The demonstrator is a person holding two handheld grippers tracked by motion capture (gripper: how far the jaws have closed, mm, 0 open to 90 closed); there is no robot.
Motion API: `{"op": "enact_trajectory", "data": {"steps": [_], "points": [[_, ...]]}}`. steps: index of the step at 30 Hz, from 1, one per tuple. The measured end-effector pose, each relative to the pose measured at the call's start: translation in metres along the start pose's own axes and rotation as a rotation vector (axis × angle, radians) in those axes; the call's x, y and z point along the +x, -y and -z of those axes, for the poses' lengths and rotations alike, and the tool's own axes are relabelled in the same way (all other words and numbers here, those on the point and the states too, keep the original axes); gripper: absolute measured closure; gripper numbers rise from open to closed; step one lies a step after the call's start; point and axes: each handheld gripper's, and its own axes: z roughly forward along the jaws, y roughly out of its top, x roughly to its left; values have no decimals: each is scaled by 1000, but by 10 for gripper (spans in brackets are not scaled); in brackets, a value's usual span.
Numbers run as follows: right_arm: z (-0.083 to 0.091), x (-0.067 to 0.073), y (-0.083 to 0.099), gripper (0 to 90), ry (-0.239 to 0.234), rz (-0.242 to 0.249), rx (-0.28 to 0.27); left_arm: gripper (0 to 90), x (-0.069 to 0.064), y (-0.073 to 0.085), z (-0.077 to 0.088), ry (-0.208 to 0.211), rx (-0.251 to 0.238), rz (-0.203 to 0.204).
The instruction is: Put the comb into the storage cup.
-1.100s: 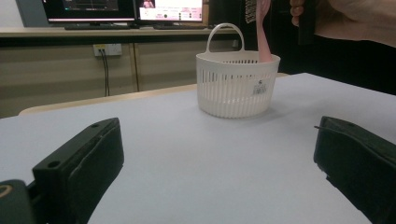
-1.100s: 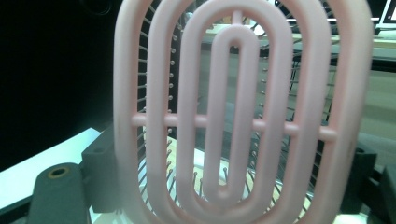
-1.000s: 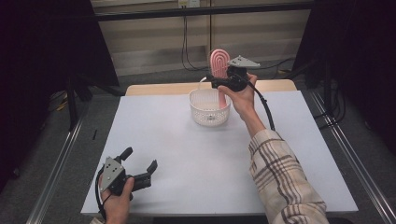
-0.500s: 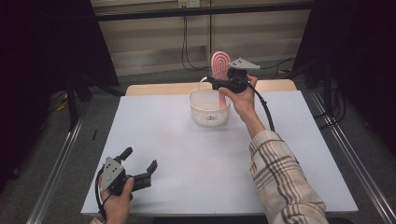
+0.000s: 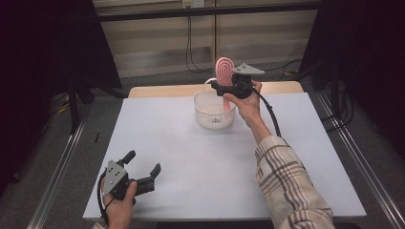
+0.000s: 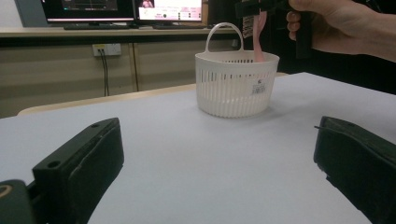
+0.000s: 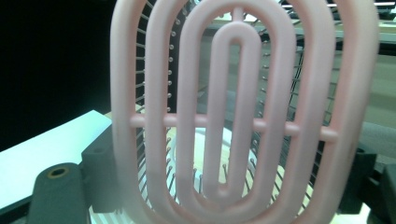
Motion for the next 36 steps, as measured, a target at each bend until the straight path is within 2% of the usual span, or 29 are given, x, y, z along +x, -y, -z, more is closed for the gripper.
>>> {"op": "enact_trajectory", "data": {"steps": [12, 16, 36], "points": [[1, 0, 10, 187, -1, 33, 20, 18, 0, 0, 0, -4, 1, -3], [-1, 2, 13, 187, -10, 49, 45, 17, 0, 0, 0, -4, -2, 3], [-10, 6, 23, 187, -9, 69, 74, 17, 1, 0, 0, -1, 3, -2]]}}
